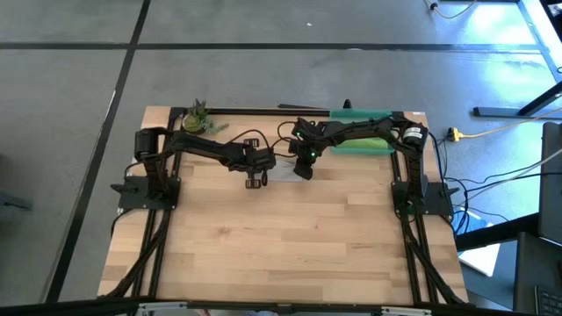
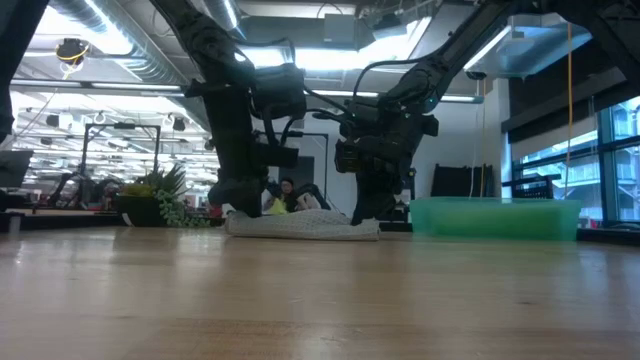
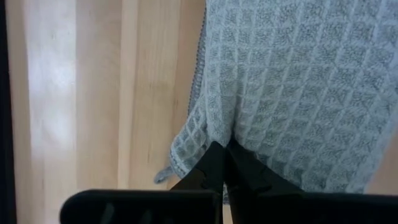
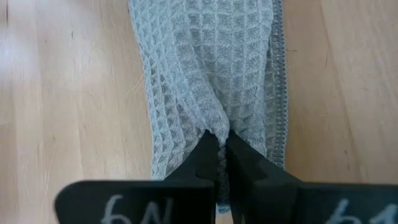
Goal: Roll microfiber towels into tight, uniform cylinder then place into a basket
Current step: Roll the gray microfiber cloth
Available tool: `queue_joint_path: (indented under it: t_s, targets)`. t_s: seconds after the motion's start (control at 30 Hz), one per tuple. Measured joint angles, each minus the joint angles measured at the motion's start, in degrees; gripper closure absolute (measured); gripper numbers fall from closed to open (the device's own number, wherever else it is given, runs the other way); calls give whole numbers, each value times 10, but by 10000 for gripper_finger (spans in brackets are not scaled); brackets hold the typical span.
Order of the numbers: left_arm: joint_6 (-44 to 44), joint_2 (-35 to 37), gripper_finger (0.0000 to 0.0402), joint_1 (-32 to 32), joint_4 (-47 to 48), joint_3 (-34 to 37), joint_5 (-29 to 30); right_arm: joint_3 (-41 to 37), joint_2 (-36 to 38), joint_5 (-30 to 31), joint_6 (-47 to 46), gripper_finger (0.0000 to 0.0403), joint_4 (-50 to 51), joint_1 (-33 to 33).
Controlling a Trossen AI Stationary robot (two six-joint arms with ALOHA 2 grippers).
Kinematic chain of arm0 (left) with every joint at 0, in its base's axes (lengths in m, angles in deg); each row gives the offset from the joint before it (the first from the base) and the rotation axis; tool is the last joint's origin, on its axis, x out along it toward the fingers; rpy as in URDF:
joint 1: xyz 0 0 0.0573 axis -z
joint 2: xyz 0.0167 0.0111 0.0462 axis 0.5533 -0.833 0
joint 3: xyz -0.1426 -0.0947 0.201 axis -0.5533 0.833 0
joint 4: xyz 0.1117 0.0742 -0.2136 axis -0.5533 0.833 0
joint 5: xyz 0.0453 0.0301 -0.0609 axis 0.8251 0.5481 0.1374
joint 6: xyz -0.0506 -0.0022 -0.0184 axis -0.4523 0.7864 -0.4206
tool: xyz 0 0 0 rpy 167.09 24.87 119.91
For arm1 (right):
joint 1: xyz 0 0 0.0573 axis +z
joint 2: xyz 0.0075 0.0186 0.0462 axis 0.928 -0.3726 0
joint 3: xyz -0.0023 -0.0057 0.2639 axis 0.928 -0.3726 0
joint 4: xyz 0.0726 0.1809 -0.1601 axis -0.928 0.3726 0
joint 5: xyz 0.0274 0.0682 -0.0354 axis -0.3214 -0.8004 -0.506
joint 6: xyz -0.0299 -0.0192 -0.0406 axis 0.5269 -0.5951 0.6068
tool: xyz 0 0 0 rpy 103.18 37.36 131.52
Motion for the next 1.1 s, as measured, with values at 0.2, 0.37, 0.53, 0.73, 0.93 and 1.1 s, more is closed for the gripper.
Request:
queue_joint_path:
  t_s: [0.2, 0.37, 0.53, 0.73, 0.93, 1.1]
  targets:
    - [0, 1, 402, -9, -5, 8, -28, 0, 0, 0, -2, 377, -1, 0]
    - [-2, 3, 402, -24, -27, 29, -47, 0, 0, -8, -2, 367, -3, 0]
    - [0, 3, 402, -25, -32, 31, -59, -1, -1, -33, -1, 364, -11, -1]
    - [0, 2, 402, -24, -35, 32, -63, -1, -1, -37, 7, 363, -14, -1]
    - [0, 2, 401, -24, -36, 32, -66, -1, 0, 14, -5, 362, -35, 2]
    - [0, 2, 401, -24, -36, 32, -67, -1, -1, 5, -3, 361, -39, 0]
